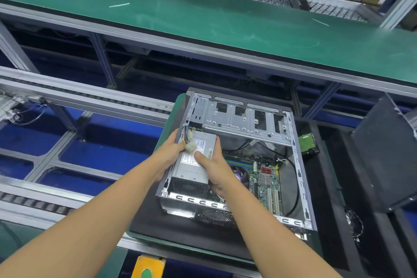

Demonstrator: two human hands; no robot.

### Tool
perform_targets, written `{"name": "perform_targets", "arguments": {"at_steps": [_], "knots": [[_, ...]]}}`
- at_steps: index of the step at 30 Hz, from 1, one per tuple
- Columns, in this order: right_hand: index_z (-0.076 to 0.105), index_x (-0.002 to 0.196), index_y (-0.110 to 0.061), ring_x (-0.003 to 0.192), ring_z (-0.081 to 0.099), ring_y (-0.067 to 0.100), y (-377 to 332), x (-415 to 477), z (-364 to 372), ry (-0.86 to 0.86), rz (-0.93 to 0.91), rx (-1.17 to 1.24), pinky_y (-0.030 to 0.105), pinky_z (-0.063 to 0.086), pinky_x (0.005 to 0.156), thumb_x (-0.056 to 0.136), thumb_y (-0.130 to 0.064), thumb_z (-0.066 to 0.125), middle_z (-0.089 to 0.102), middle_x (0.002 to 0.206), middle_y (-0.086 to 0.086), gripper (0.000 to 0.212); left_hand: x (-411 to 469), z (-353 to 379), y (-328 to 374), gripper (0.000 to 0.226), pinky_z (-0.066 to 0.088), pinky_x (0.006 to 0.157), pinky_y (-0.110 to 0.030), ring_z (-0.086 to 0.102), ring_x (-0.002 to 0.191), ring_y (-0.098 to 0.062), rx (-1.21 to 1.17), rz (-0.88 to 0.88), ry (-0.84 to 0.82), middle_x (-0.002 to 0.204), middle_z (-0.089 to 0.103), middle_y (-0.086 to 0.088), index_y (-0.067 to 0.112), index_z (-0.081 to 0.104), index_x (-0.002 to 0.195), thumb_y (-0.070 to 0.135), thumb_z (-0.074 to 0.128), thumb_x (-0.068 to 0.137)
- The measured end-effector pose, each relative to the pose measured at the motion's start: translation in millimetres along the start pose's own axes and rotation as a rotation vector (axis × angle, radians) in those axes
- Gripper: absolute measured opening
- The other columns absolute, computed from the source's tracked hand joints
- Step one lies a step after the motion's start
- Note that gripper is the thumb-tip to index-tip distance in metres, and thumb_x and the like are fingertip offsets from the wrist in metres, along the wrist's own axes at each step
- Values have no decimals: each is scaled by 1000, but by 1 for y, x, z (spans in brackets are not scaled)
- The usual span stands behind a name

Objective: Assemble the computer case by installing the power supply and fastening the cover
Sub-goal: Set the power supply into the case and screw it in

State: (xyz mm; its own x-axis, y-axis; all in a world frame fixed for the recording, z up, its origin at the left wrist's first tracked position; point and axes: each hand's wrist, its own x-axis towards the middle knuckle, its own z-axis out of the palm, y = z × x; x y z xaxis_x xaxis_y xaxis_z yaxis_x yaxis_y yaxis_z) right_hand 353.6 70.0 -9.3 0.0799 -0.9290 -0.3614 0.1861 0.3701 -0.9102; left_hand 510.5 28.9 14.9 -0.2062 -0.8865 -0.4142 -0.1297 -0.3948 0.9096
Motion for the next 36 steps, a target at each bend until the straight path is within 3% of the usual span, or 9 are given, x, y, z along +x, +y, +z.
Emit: {"name": "perform_targets", "arguments": {"at_steps": [4,9,11,16,20,24,29,32,36], "knots": [[31,152,-33,105,74,22,-2,3,-2,12,22,13,41,63,78,98,-8,68,70,126,1,70,-4,3,1,50,54,59,-15,69,83,4,71,50,14,116,66,16,42,42,143,41,61,97],[11,160,-42,116,68,25,-1,1,4,67,63,-57,52,58,97,92,-29,78,60,140,0,97,0,-1,1,52,55,51,-21,72,71,-3,8,-28,69,103,69,15,46,43,143,31,63,97],[8,161,-43,117,68,25,-1,1,5,60,86,-46,53,56,99,87,-36,82,60,141,0,105,-2,-1,0,57,55,52,-21,73,75,-7,-25,-69,67,112,66,12,48,37,147,32,62,97],[11,159,-46,108,74,27,-4,0,6,37,121,66,54,61,87,92,-21,79,66,134,3,98,-2,-2,-4,53,54,54,-18,65,93,-5,-32,-74,42,125,59,11,48,27,152,33,46,105],[16,159,-39,110,73,30,-3,-1,6,18,103,59,58,59,91,100,-10,67,67,133,8,83,-3,-2,-2,58,57,56,-25,73,88,-13,-73,-75,13,114,66,11,47,30,151,31,55,102],[19,159,-33,105,74,26,-2,1,3,30,69,24,49,63,84,102,-7,60,66,133,7,75,-1,-4,0,60,59,63,-31,74,91,-17,-73,-60,16,120,70,4,44,37,149,22,62,99],[10,160,-35,124,61,25,-2,0,12,153,20,-160,52,52,106,90,-33,78,55,146,1,98,-6,3,1,32,47,58,-6,63,83,15,113,33,61,92,62,42,51,43,129,36,52,103],[11,160,-35,126,59,21,-1,0,13,166,-14,-198,50,50,109,86,-41,81,55,144,-3,101,-8,6,2,41,37,69,-9,52,98,10,213,88,81,107,49,40,51,33,142,45,45,104],[19,157,-32,123,62,21,-2,-2,13,151,-36,-186,50,53,105,91,-32,78,59,141,-1,89,-5,4,-3,46,36,71,-10,48,98,12,276,119,81,122,50,24,44,29,148,43,44,104]]}}
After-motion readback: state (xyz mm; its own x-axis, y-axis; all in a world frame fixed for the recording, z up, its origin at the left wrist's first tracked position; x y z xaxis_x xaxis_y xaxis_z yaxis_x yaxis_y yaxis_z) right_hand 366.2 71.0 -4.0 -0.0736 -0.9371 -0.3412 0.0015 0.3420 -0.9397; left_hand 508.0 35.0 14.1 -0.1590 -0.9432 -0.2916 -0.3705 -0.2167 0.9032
